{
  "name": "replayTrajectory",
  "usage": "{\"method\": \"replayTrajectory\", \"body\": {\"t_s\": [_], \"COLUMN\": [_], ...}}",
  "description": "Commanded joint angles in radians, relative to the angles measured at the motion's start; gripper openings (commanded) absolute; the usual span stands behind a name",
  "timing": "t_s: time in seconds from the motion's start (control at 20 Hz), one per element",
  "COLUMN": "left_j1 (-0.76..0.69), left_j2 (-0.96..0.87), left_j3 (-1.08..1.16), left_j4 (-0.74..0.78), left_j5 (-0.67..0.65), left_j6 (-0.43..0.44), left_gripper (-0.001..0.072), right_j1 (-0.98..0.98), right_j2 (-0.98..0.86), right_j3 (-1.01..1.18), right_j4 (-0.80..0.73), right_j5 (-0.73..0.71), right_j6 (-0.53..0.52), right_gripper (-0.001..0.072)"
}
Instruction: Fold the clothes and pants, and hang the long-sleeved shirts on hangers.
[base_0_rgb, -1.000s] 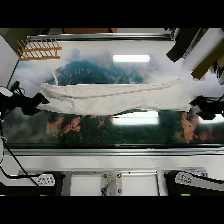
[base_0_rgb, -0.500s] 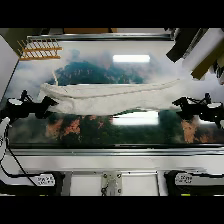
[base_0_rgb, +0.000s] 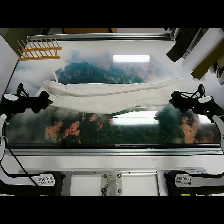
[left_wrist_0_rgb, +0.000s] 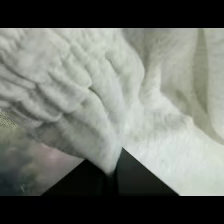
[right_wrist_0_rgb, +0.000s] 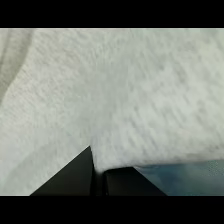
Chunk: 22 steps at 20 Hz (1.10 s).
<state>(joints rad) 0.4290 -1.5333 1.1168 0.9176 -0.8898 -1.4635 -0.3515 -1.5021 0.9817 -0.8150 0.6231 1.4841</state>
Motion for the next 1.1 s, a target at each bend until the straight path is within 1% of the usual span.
{"method": "replayTrajectory", "body": {"t_s": [0.0,0.1,0.3,0.4,0.55,0.7,0.75,0.8,0.85,0.9,1.05], "left_j1": [0.035,0.058,0.127,0.168,0.232,0.279,0.284,0.284,0.278,0.264,0.172], "left_j2": [0.041,0.101,0.223,0.289,0.382,0.453,0.47,0.491,0.51,0.531,0.595], "left_j3": [0.078,0.021,-0.174,-0.258,-0.346,-0.377,-0.377,-0.375,-0.366,-0.348,-0.267], "left_j4": [0.15,0.201,0.299,0.329,0.348,0.348,0.347,0.347,0.343,0.339,0.338], "left_j5": [-0.148,-0.147,-0.156,-0.163,-0.163,-0.163,-0.159,-0.158,-0.159,-0.161,-0.194], "left_j6": [0.016,0.017,0.024,0.058,0.086,0.1,0.099,0.099,0.099,0.095,0.095], "left_gripper": [0.0025,0.0025,0.0025,0.0025,0.0025,0.0026,0.0026,0.0159,0.0467,0.0623,0.0617], "right_j1": [-0.007,-0.001,0.002,0.002,0.002,0.002,0.002,0.002,0.002,-0.003,-0.056], "right_j2": [0.063,0.114,0.259,0.351,0.479,0.553,0.561,0.565,0.568,0.568,0.58], "right_j3": [0.026,0.006,-0.122,-0.216,-0.346,-0.404,-0.406,-0.406,-0.402,-0.385,-0.265], "right_j4": [-0.185,-0.294,-0.396,-0.423,-0.428,-0.428,-0.427,-0.426,-0.421,-0.406,-0.41], "right_j5": [0.13,0.191,0.275,0.323,0.383,0.423,0.438,0.45,0.463,0.488,0.589], "right_j6": [0.04,0.068,0.076,0.072,0.072,0.072,0.072,0.072,0.072,0.072,0.047], "right_gripper": [0.0027,0.0027,0.0027,0.0027,0.0029,0.0032,0.0069,0.0303,0.0635,0.072,0.072]}}
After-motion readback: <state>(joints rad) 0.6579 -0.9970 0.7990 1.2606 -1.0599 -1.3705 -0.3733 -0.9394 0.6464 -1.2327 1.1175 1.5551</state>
